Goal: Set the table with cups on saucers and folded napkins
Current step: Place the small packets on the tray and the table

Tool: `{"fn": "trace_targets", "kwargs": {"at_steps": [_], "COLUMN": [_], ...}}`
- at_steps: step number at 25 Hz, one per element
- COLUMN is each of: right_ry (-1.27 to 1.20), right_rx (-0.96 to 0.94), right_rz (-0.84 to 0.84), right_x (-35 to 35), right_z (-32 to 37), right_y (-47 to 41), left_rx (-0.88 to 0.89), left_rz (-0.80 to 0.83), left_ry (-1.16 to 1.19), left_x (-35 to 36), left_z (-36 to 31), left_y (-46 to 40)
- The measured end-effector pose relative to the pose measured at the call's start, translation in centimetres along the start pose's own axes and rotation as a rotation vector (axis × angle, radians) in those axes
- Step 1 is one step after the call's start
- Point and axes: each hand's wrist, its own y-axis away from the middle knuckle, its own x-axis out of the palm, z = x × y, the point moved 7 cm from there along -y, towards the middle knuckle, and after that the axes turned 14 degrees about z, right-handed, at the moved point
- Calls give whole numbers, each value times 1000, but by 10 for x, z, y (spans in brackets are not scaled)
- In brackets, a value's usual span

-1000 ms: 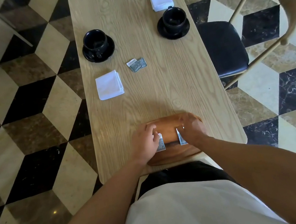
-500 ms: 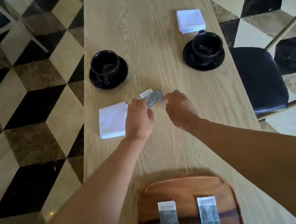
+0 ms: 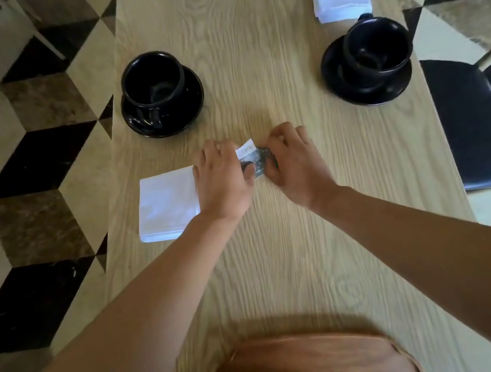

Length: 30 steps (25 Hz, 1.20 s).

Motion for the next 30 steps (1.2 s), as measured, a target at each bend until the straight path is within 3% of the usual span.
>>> {"fn": "trace_targets", "kwargs": {"at_steps": [4,11,14,21,30], "right_ry": [-259,-593,-905,-997,-1048], "right_rx": [204,621,748,746,805], "right_rz": [-24,207,203,98,17], "right_x": [-8,-6,-2,-24,8], "right_z": [-6,-7,6,50,72], "right_y": [18,79,121,206,326], "left_rx": [-14,-241,-300,-315,-275], "left_rz": [8,161,192,310,477], "left_ry": [274,835,981,1037,970], "left_x": [-7,1,2,-18,2], "left_z": [-7,-3,4,10,34], "left_y": [10,71,112,200,293]}}
